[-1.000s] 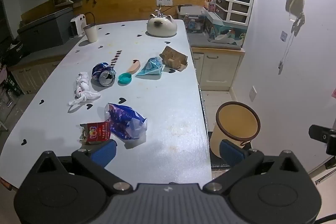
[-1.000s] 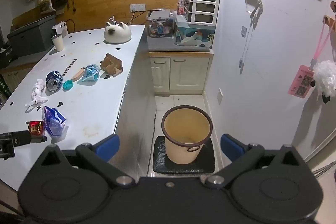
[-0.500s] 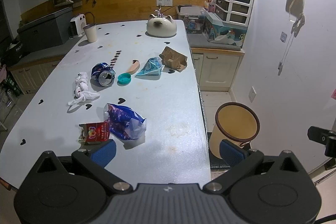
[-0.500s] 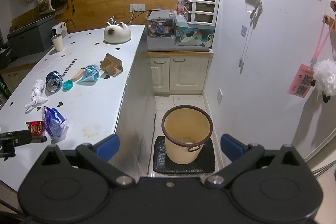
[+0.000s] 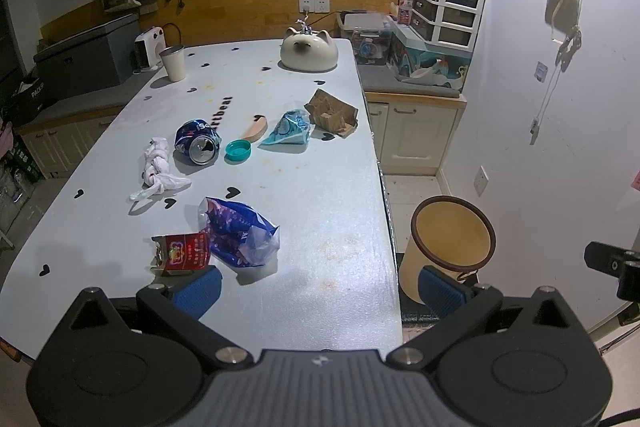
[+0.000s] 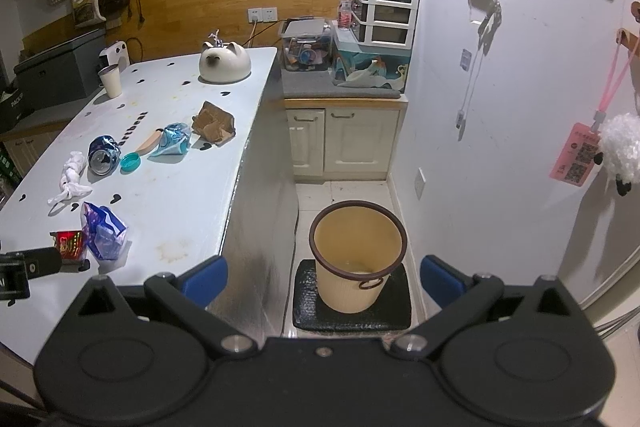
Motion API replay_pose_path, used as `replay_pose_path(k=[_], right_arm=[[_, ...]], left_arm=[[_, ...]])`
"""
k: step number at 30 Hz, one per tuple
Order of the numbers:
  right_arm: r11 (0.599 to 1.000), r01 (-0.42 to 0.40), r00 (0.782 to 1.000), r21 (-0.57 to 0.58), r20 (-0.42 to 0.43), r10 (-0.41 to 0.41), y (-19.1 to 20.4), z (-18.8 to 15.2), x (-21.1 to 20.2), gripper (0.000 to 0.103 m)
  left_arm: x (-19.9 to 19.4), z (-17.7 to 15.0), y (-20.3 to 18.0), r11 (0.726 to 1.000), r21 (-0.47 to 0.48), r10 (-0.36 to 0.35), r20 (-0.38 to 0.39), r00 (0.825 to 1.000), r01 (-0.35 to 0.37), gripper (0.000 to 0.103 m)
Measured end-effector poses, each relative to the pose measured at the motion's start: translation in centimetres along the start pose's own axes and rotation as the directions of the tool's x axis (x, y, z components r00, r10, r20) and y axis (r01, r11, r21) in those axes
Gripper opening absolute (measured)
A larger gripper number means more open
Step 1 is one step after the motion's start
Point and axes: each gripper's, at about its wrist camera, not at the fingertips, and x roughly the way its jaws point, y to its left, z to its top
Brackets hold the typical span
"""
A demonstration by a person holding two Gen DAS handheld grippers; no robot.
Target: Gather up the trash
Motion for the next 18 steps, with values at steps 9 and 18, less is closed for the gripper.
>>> replay_pose_path(k=[9, 18], right_arm=[[1.000, 0.000, 1.000, 0.000, -0.001, 0.000, 0.01, -0.01, 0.10, 0.103], [1.000, 0.000, 1.000, 0.000, -0.001, 0.000, 0.08, 0.05, 0.28, 0.103]], left_arm=[[-0.04, 0.09, 0.06, 1.000, -0.003, -0.002, -0.001, 1.000, 0.002, 0.103], [-0.16, 0.13, 0.28, 1.000, -0.006, -0.003, 0.001, 1.000, 0.003, 0.103]])
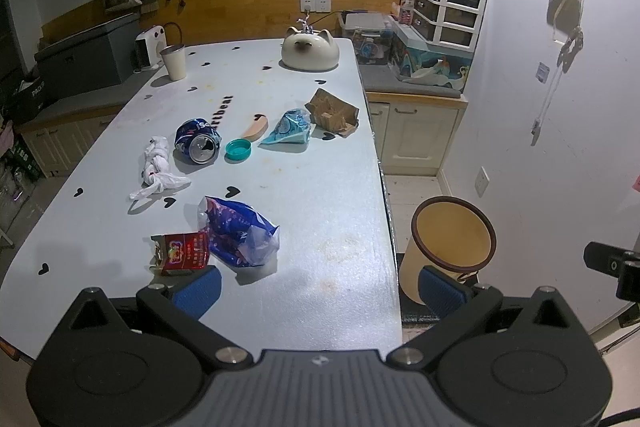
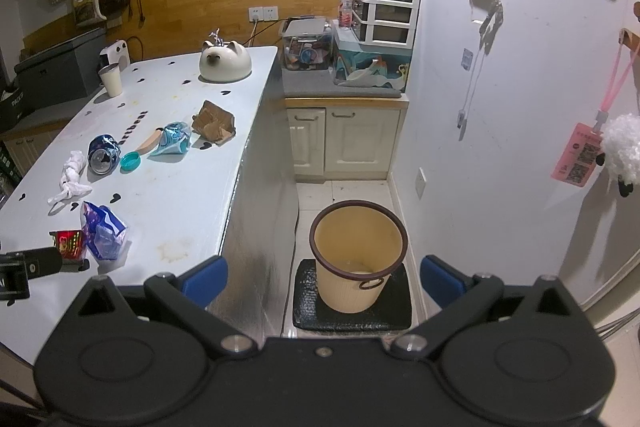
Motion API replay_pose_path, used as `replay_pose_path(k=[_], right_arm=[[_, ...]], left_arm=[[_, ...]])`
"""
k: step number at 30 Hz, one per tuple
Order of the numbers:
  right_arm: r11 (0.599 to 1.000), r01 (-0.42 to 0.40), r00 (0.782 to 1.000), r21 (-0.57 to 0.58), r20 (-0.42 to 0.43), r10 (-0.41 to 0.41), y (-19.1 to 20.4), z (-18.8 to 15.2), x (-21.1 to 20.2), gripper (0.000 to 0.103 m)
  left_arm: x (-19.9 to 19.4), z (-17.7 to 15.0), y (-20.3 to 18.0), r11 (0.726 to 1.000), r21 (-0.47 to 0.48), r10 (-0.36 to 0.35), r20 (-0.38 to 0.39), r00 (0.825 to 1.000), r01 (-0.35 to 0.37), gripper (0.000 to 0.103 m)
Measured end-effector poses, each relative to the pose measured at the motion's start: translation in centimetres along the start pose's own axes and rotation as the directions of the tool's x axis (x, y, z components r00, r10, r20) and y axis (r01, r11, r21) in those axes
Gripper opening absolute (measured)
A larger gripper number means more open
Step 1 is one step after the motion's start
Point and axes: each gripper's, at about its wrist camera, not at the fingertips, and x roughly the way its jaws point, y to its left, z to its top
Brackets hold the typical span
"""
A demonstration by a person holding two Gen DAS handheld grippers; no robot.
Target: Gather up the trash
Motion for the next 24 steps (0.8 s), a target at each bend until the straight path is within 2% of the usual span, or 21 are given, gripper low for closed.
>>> replay_pose_path(k=[24], right_arm=[[1.000, 0.001, 1.000, 0.006, -0.001, -0.001, -0.04, 0.33, 0.11, 0.103]], left_arm=[[0.01, 0.00, 0.01, 1.000, 0.000, -0.002, -0.001, 1.000, 0.002, 0.103]])
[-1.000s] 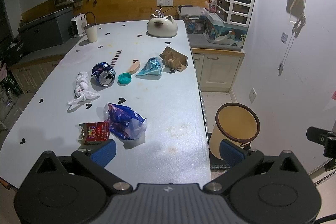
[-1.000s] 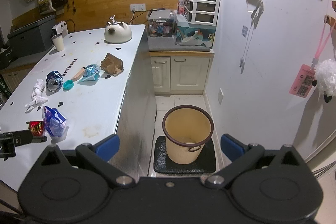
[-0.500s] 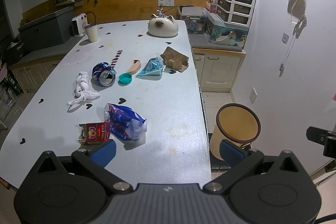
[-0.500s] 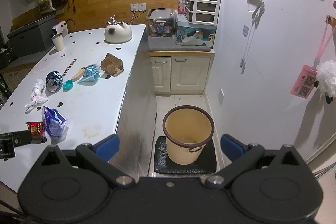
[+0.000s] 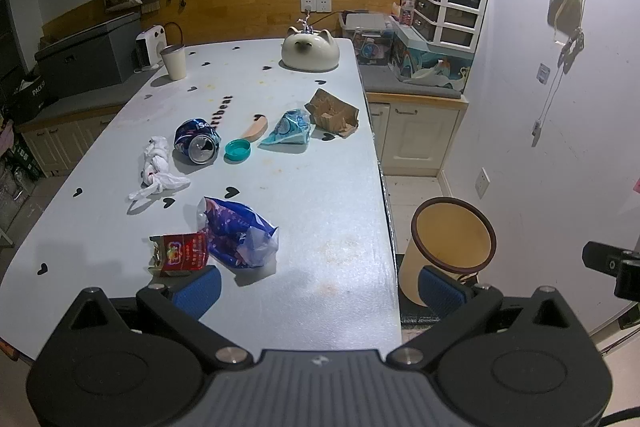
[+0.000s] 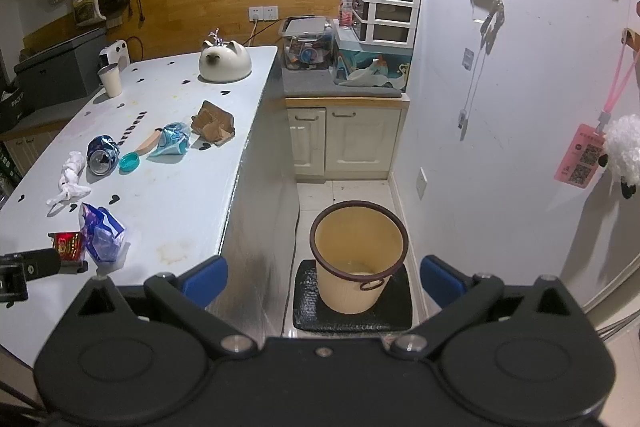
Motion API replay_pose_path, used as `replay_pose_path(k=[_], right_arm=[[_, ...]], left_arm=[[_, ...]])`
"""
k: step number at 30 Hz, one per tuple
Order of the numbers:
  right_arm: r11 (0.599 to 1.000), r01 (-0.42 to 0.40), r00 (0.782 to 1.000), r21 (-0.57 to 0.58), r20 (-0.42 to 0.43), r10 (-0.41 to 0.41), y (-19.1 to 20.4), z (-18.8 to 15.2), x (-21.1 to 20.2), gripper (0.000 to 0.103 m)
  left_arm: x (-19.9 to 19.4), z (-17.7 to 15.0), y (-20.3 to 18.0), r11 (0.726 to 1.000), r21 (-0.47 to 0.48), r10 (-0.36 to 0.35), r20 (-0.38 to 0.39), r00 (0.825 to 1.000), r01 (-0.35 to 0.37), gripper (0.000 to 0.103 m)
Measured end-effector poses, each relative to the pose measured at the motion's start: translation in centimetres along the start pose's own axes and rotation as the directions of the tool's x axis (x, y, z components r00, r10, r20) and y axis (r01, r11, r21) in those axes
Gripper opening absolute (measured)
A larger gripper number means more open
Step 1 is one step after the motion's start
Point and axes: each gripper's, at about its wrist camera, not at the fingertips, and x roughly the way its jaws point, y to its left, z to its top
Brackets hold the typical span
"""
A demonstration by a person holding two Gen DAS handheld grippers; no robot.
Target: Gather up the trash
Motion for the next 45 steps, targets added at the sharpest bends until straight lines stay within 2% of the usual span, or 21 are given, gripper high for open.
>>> replay_pose_path(k=[16, 22, 29, 38, 45], right_arm=[[1.000, -0.004, 1.000, -0.005, 0.010, 0.004, -0.1, -0.2, 0.7, 0.103], [0.999, -0.041, 0.999, -0.028, 0.026, 0.042, -1.0, -0.1, 1.0, 0.103], [0.988, -0.125, 0.991, -0.092, 0.035, 0.128, -1.8, 0.0, 1.6, 0.103], [0.947, -0.239, 0.967, -0.213, 0.040, 0.253, 1.7, 1.6, 3.6, 0.103], [0.906, -0.307, 0.941, -0.293, 0.048, 0.334, 7.6, 3.1, 6.5, 0.103]], left_arm=[[-0.1, -0.1, -0.4, 1.000, -0.011, 0.004, 0.011, 1.000, -0.003, 0.103], [-0.3, -0.8, -1.3, 0.998, -0.046, 0.044, 0.024, 0.999, -0.043, 0.103], [-1.1, -2.3, -1.2, 0.987, -0.121, 0.110, 0.018, 0.994, -0.107, 0.103], [-0.1, -3.2, 4.2, 0.942, -0.296, 0.154, -0.045, 0.987, -0.161, 0.103], [2.6, -2.4, 10.8, 0.915, -0.373, 0.126, -0.093, 0.988, -0.152, 0.103]])
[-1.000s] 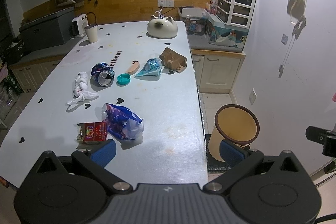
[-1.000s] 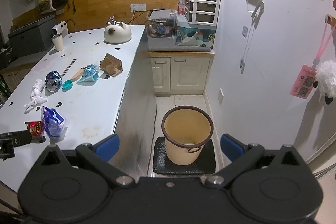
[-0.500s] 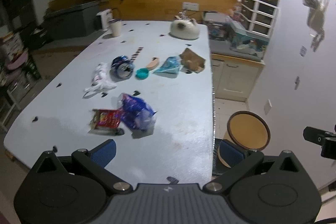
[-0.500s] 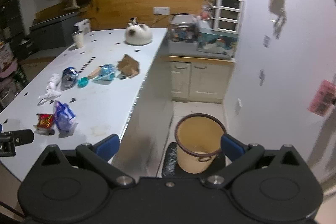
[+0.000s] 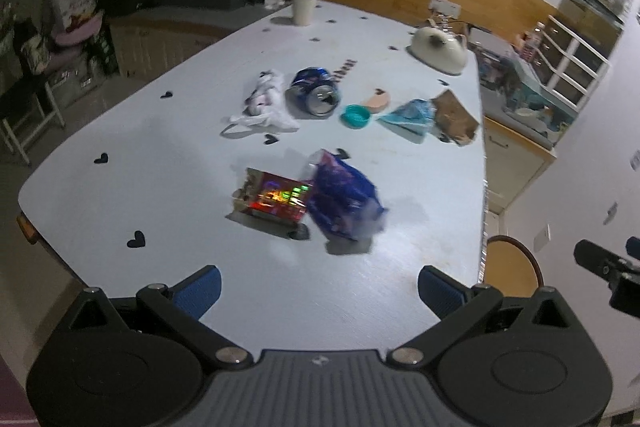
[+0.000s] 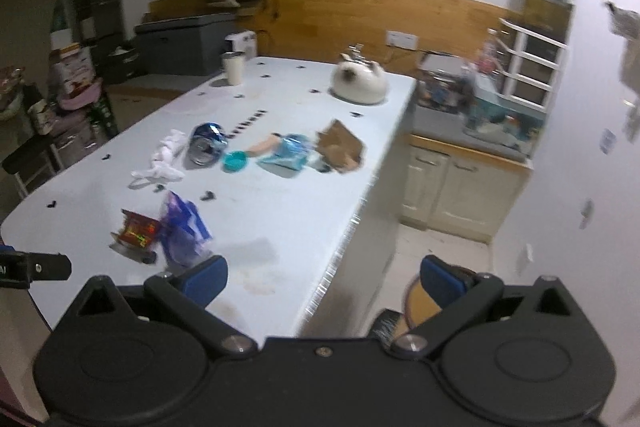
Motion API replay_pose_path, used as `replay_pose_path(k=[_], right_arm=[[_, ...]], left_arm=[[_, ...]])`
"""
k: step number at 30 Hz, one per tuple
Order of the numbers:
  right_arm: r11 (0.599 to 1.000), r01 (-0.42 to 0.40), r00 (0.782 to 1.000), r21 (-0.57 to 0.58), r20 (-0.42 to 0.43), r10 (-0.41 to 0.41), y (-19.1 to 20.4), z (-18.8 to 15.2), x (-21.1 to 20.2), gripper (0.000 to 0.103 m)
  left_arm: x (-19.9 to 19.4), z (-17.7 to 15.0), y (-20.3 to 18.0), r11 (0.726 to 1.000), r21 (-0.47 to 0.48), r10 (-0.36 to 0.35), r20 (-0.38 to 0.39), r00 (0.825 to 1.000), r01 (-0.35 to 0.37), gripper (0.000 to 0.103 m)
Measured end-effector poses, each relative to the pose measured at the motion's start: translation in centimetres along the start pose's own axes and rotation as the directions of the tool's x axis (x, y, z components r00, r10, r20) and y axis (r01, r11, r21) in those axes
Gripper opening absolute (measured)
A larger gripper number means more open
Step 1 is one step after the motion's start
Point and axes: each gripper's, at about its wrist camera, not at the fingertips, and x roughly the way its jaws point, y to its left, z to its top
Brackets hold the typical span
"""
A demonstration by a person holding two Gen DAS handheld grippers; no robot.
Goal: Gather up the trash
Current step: 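Lower both grippers toward the red cigarette pack and blue plastic bag, then grasp the red cigarette pack with the left gripper while the right grasps the blue bag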
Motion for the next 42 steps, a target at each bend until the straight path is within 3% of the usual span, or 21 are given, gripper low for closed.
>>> replay_pose_path(k=[10, 17, 21, 27, 31, 36, 38, 42], right_arm=[[0.997, -0.052, 0.999, -0.056, 0.013, 0.053, 7.2, 3.1, 9.0, 0.103], [0.989, -0.085, 0.996, -0.123, 0.000, 0.085, 11.7, 3.5, 14.7, 0.103], [0.983, -0.107, 0.994, -0.150, -0.024, 0.105, 13.2, 3.2, 17.0, 0.103], [0.982, -0.086, 0.994, -0.167, -0.085, 0.073, 14.6, 2.7, 19.6, 0.103], [0.986, -0.057, 0.993, -0.158, -0.109, 0.040, 14.6, 2.5, 20.7, 0.103], [0.992, -0.025, 0.992, -0.125, -0.129, 0.009, 13.9, 2.4, 21.3, 0.103], [0.993, -0.017, 0.991, -0.118, -0.135, 0.001, 13.8, 2.4, 21.5, 0.103], [0.994, -0.020, 0.988, -0.107, -0.153, 0.003, 13.8, 2.3, 21.9, 0.103]], left_arm=[[6.9, 6.0, 6.5, 0.989, -0.126, -0.092, -0.119, 0.989, 0.077, 0.103], [12.3, 8.5, 9.0, 0.957, -0.270, -0.166, -0.227, 0.960, 0.102, 0.103], [15.5, 9.2, 10.0, 0.923, -0.380, -0.189, -0.306, 0.933, 0.063, 0.103], [19.8, 9.8, 9.8, 0.851, -0.526, -0.232, -0.405, 0.884, -0.018, 0.103], [21.9, 10.0, 9.2, 0.816, -0.569, -0.198, -0.447, 0.873, -0.106, 0.103], [23.9, 9.7, 9.3, 0.751, -0.611, -0.127, -0.508, 0.852, -0.252, 0.103], [24.5, 9.6, 9.1, 0.757, -0.587, -0.086, -0.525, 0.847, -0.287, 0.103], [25.0, 9.6, 8.4, 0.825, -0.490, -0.041, -0.548, 0.835, -0.282, 0.103]])
